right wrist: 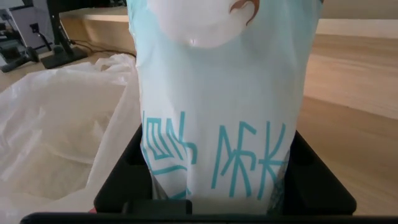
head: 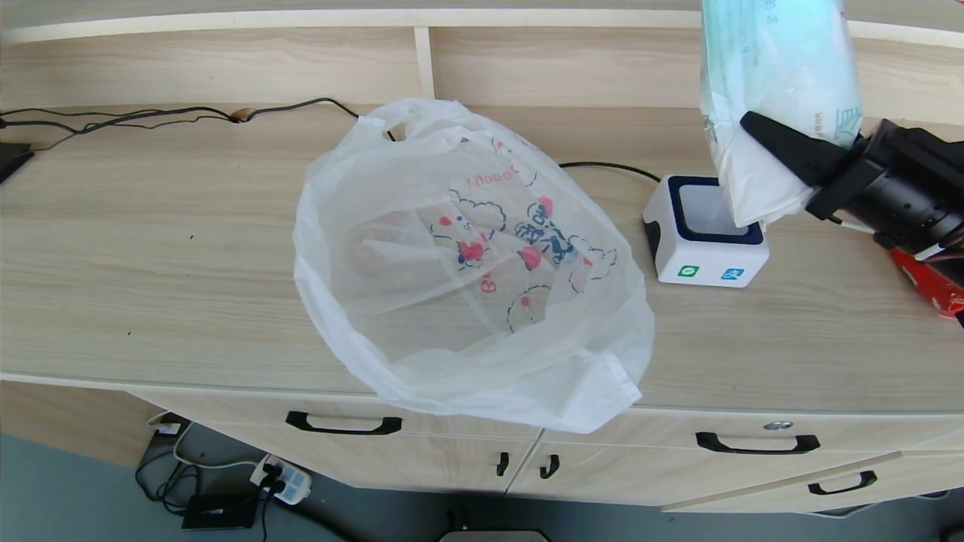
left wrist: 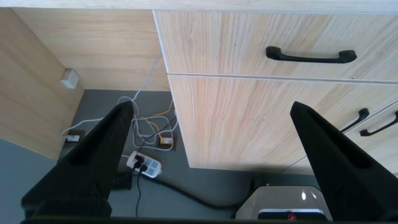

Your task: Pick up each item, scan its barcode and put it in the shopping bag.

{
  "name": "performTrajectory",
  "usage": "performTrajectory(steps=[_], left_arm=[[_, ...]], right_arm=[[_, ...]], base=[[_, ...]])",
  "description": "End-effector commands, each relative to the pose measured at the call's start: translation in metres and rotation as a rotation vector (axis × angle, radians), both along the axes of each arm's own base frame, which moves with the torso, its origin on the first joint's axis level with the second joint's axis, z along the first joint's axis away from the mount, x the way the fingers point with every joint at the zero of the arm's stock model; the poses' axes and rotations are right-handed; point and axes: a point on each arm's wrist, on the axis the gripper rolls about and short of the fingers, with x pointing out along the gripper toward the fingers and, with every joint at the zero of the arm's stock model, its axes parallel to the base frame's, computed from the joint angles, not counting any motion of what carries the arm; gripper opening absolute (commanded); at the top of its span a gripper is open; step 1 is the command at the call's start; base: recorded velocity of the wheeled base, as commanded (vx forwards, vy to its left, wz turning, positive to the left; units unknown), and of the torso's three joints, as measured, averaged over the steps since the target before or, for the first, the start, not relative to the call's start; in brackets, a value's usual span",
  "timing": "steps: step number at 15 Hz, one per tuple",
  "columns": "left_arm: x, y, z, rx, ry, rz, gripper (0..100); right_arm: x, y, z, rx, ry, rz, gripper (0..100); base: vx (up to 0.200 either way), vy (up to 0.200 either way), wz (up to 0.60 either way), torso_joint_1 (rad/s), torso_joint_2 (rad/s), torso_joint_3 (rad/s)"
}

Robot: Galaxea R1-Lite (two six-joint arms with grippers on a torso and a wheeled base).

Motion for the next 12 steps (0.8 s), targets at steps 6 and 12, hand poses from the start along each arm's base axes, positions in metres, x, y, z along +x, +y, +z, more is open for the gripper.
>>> performTrajectory(steps=[6,12], left_arm=[[0.000,0.000,0.000,0.003,0.001,-0.002,100],[0.000,0.000,0.000,0.003,0.001,0.000,100]], right_arm=[[-0.070,0.027,0.037,-0.068,0.038,0.036,0],[-0.086,0.027,0.024,-0.055,0.081,0.027,0]], base=[[0.000,0.000,0.00,0.000,0.00,0.000],[0.000,0.000,0.60,0.002,0.00,0.003]])
